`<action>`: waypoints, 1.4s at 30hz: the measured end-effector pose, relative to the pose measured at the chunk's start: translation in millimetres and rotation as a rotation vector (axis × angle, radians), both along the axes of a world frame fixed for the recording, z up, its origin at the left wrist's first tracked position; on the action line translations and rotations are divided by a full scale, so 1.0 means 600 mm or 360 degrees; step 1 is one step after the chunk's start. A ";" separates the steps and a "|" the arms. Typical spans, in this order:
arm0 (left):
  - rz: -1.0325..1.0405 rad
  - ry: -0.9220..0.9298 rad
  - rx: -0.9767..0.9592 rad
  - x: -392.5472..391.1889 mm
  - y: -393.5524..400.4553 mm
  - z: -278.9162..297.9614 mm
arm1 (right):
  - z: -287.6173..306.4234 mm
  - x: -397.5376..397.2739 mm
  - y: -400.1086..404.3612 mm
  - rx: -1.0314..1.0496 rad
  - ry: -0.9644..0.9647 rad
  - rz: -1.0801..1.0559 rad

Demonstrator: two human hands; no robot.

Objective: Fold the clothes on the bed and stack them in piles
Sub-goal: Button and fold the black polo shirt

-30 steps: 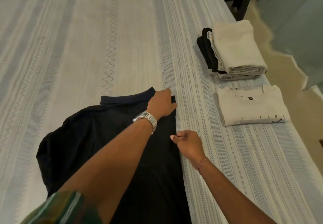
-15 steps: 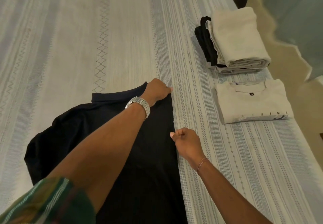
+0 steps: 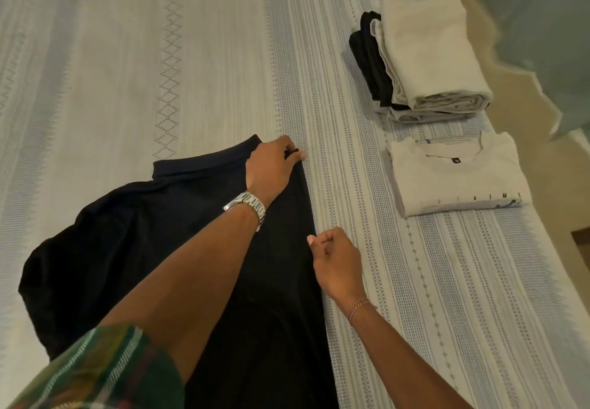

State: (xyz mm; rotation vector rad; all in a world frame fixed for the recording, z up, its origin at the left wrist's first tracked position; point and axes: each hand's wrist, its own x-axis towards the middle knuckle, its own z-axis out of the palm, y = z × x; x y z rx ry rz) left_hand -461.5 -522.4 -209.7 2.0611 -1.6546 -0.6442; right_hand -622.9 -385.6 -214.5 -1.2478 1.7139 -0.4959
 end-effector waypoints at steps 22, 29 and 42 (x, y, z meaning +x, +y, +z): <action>-0.0075 -0.0254 0.0336 -0.045 0.408 0.093 | 0.038 -0.102 0.257 -0.0010 -0.0012 0.0313; 0.0310 0.0431 0.0896 -0.104 0.530 0.055 | 0.043 -0.149 0.411 -0.0170 0.0336 0.0432; 0.0693 0.1300 0.1021 -0.213 0.667 0.082 | 0.106 -0.236 0.634 -0.0396 0.0848 0.0716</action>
